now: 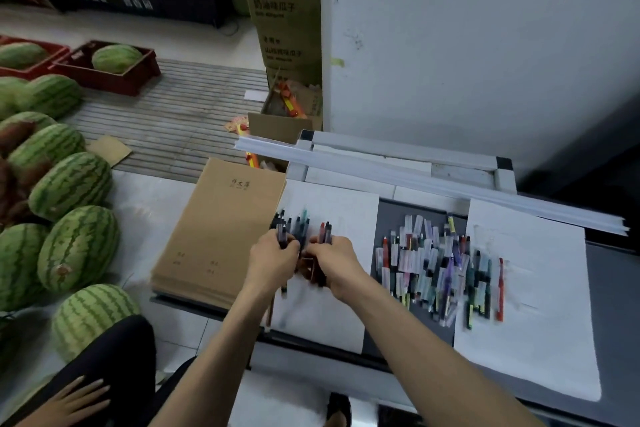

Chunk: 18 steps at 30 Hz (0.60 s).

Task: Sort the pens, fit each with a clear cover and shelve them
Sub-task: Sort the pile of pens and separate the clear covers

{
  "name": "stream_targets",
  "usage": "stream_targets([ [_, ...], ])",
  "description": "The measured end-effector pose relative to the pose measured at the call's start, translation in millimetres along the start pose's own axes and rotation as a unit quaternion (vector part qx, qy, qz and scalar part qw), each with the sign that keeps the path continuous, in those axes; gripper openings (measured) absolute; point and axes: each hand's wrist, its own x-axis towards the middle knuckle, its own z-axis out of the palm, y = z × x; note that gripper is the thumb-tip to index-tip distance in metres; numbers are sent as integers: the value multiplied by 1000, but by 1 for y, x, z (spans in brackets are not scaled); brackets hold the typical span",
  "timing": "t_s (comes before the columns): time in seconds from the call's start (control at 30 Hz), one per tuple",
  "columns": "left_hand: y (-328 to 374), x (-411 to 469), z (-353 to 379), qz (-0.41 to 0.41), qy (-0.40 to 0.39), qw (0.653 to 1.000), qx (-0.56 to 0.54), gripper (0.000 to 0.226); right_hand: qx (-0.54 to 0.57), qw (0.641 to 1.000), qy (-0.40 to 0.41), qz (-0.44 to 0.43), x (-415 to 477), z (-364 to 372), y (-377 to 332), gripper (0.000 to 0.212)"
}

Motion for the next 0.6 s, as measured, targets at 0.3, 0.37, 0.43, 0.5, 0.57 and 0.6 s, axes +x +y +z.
stream_targets([
  [0.3,24,9,4,74,81,993,-33,18,-151,983,80,-64,10,12,-4,15],
  [0.37,22,9,7,87,88,992,-36,17,-168,978,99,-76,13,13,-2,13],
  [0.43,20,14,8,89,84,992,-6,12,-189,973,107,-82,16,12,-1,16],
  [0.5,22,18,5,79,64,994,37,6,-202,970,106,-86,19,10,-2,19],
  [0.57,26,20,1,72,43,994,74,8,-212,968,105,-88,19,8,-6,19],
  [0.6,27,21,-1,70,35,993,87,13,-215,967,106,-89,19,7,-7,18],
])
